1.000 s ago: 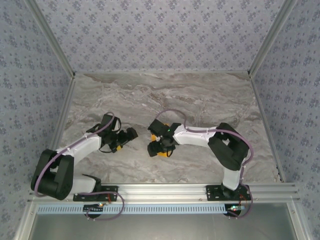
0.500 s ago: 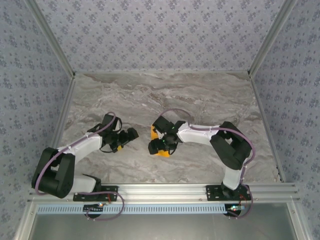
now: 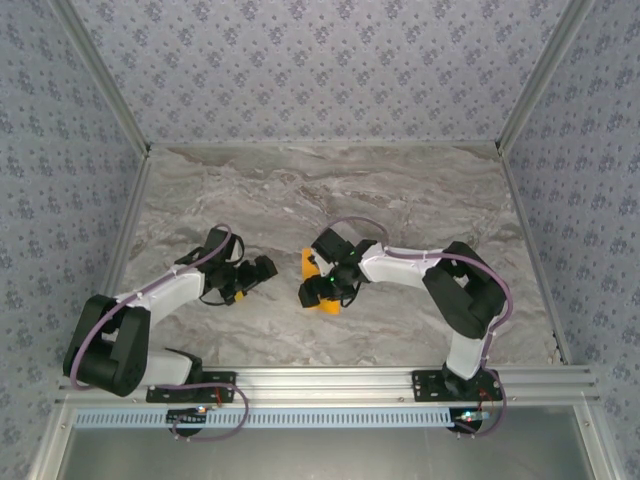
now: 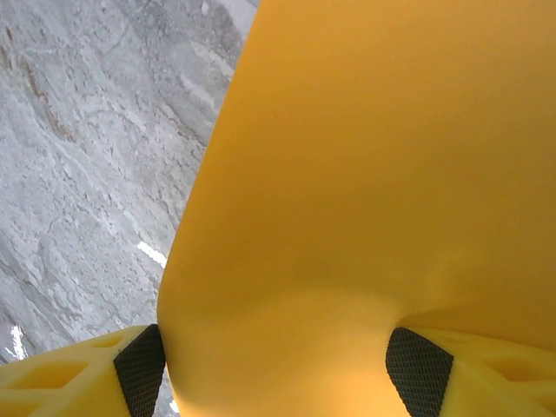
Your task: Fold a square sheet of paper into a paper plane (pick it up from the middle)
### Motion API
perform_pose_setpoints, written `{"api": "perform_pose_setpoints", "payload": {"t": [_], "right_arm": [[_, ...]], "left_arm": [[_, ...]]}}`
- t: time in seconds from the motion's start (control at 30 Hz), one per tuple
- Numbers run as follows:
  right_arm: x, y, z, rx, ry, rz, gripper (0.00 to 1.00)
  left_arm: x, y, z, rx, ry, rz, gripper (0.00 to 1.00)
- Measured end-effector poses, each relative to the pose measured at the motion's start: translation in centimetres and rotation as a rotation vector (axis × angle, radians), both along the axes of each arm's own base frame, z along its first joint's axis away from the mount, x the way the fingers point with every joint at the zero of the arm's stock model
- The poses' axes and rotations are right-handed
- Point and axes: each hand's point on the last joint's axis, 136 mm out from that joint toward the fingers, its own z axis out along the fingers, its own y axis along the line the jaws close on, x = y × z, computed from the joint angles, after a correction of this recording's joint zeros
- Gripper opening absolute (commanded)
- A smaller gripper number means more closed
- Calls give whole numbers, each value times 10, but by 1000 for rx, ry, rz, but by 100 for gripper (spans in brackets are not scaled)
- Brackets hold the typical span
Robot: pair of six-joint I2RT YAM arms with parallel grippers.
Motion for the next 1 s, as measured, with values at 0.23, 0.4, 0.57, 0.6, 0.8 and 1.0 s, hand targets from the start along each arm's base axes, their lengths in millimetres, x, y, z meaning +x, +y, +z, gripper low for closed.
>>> {"api": "perform_pose_setpoints", "payload": {"t": [0.23, 0.4, 0.57, 0.6, 0.8, 1.0], "right_arm": [[0, 0, 2, 44, 35, 9, 76], [1, -2, 0, 34, 34, 1, 70], [1, -2, -1, 10, 17, -2, 77], [1, 0, 0, -4, 1, 6, 79], [-5, 7, -4, -182, -112, 76, 84], [-6, 5, -13, -335, -181, 104, 83]], "left_arm": [[0, 0, 0, 3, -3, -4, 99], [0, -1, 0, 3, -2, -6, 99], [-2, -11, 2, -18, 1, -44, 98], [-3, -13, 2, -20, 3, -53, 97], [-2, -17, 2, -30, 7, -65, 97], [0, -17, 1, -22, 6, -60, 98]]}}
